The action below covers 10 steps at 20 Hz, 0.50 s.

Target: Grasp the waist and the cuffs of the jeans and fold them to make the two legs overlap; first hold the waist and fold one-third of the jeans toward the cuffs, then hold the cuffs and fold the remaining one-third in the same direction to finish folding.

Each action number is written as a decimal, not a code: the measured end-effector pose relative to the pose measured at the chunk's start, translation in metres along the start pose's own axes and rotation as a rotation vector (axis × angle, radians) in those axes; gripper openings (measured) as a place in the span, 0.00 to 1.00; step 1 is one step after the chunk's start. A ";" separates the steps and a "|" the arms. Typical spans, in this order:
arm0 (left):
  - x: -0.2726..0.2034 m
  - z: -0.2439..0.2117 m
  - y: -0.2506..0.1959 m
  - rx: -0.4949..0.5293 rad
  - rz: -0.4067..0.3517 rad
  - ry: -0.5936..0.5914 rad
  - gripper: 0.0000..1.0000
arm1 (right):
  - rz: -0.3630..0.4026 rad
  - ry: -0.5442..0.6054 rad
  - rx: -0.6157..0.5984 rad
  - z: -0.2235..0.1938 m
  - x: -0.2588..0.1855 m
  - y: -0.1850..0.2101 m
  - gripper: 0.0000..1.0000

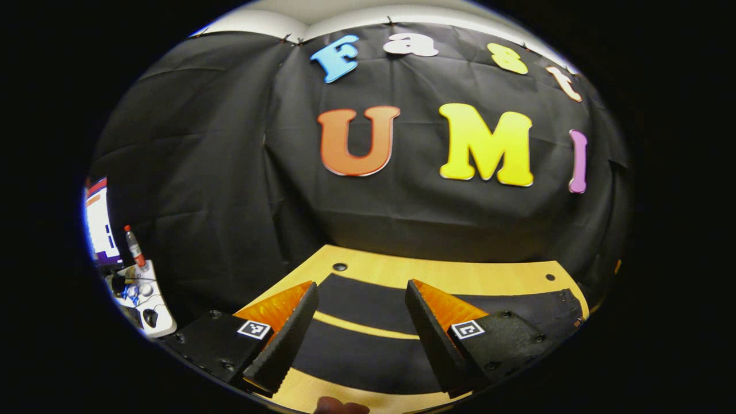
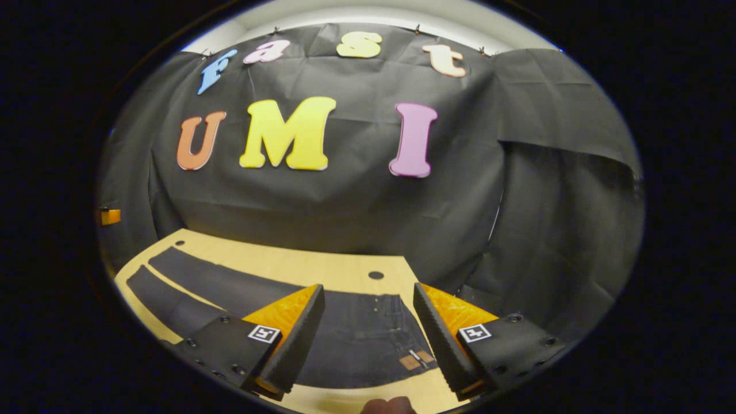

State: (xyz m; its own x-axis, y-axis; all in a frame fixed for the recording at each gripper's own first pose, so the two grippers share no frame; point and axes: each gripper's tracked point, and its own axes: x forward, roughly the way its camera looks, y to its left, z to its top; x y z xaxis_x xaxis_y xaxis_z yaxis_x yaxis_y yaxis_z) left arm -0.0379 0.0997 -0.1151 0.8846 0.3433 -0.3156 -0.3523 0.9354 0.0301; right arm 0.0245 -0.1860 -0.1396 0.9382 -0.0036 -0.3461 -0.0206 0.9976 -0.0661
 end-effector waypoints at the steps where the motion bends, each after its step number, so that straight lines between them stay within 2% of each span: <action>1: 0.000 -0.011 0.013 -0.042 0.030 0.036 0.98 | -0.004 0.051 0.016 -0.016 0.002 -0.012 0.95; 6: 0.001 -0.091 0.057 -0.207 0.128 0.288 0.98 | -0.075 0.313 0.232 -0.094 0.017 -0.048 0.95; 8: 0.006 -0.122 0.066 -0.343 0.148 0.380 0.99 | -0.135 0.416 0.341 -0.128 0.019 -0.062 0.97; 10: 0.007 -0.144 0.070 -0.544 0.183 0.481 0.99 | -0.185 0.495 0.461 -0.153 0.021 -0.073 0.98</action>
State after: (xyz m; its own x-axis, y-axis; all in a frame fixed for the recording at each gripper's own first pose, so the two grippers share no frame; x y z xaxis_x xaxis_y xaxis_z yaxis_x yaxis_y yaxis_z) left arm -0.1002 0.1554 -0.2518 0.6100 0.2982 -0.7341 -0.6931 0.6497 -0.3121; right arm -0.0074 -0.2698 -0.2847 0.6419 -0.0979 -0.7605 0.3756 0.9048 0.2005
